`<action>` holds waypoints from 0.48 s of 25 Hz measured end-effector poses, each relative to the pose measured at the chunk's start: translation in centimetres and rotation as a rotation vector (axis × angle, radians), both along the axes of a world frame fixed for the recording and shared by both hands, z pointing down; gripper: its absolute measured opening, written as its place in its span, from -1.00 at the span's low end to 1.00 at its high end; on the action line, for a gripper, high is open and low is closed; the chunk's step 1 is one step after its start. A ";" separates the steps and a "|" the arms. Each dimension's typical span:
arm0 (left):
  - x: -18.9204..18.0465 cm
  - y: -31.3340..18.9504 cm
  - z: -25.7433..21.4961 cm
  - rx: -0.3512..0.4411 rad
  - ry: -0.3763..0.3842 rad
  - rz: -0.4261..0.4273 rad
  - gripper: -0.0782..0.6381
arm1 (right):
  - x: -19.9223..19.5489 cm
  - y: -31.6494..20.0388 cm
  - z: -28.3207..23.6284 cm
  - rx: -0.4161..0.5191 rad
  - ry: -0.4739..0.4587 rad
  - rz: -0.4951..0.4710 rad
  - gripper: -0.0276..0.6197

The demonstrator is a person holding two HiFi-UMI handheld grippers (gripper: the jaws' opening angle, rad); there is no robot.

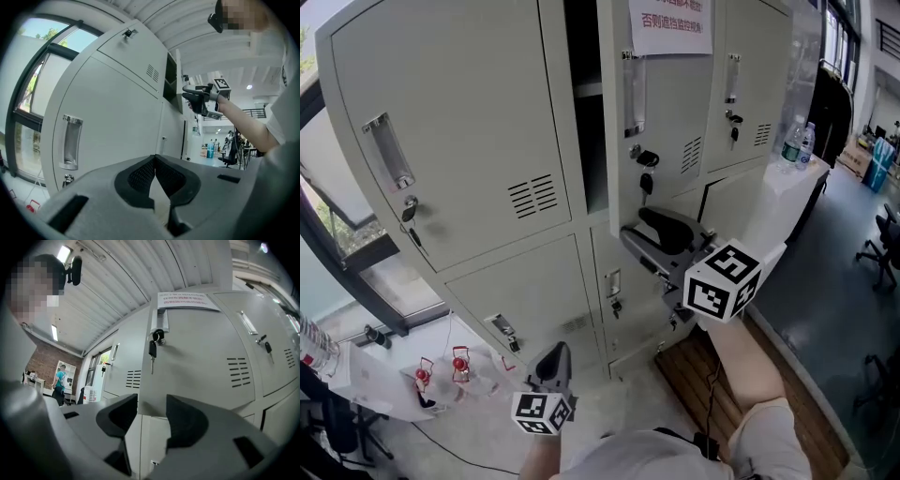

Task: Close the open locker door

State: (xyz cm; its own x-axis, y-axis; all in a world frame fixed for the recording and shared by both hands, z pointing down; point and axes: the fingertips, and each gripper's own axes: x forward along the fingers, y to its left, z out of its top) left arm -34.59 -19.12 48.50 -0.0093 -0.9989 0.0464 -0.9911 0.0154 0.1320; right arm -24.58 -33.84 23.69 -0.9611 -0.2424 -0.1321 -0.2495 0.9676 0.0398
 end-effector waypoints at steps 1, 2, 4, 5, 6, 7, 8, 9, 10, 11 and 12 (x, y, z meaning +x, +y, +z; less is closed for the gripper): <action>-0.5 0.0 0.0 0.001 0.000 -0.005 -0.76 | -0.4 -0.3 0.0 -0.006 0.000 0.002 -0.35; -0.9 0.1 0.0 0.002 -0.001 -0.009 -0.76 | -0.9 -0.7 0.0 -0.009 0.000 0.007 -0.35; -1.7 0.1 0.0 0.001 -0.010 -0.017 -0.76 | -1.6 -1.5 0.0 -0.011 0.001 0.020 -0.35; -2.0 0.1 0.1 -0.001 -0.015 -0.020 -0.76 | -1.9 -1.9 0.0 -0.012 0.003 0.025 -0.35; -2.2 0.0 0.1 -0.002 -0.018 -0.022 -0.76 | -2.3 -2.2 0.0 -0.013 0.008 0.031 -0.35; -2.4 0.0 0.1 -0.002 -0.018 -0.021 -0.76 | -2.6 -2.5 0.1 -0.013 0.014 0.037 -0.35; -2.6 -0.1 0.1 -0.002 -0.018 -0.019 -0.76 | -2.9 -2.8 0.2 -0.014 0.020 0.043 -0.35; -2.7 -0.2 0.1 -0.002 -0.018 -0.017 -0.76 | -3.2 -3.1 0.3 -0.017 0.025 0.048 -0.35; -2.8 -0.3 0.0 -0.001 -0.018 -0.014 -0.76 | -3.4 -3.4 0.3 -0.021 0.027 0.052 -0.35; -3.0 -0.4 0.0 0.000 -0.019 -0.011 -0.76 | -3.7 -3.7 0.3 -0.026 0.027 0.054 -0.35; -3.1 -0.5 -0.1 0.001 -0.020 -0.009 -0.76 | -4.0 -3.9 0.3 -0.030 0.027 0.056 -0.35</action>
State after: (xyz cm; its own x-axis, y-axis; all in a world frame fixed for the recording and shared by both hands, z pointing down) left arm -37.67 -19.60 48.42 -0.0189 -0.9988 0.0453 -0.9934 0.0239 0.1119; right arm -28.54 -37.74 23.96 -0.9490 -0.2997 -0.0982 -0.3029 0.9529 0.0188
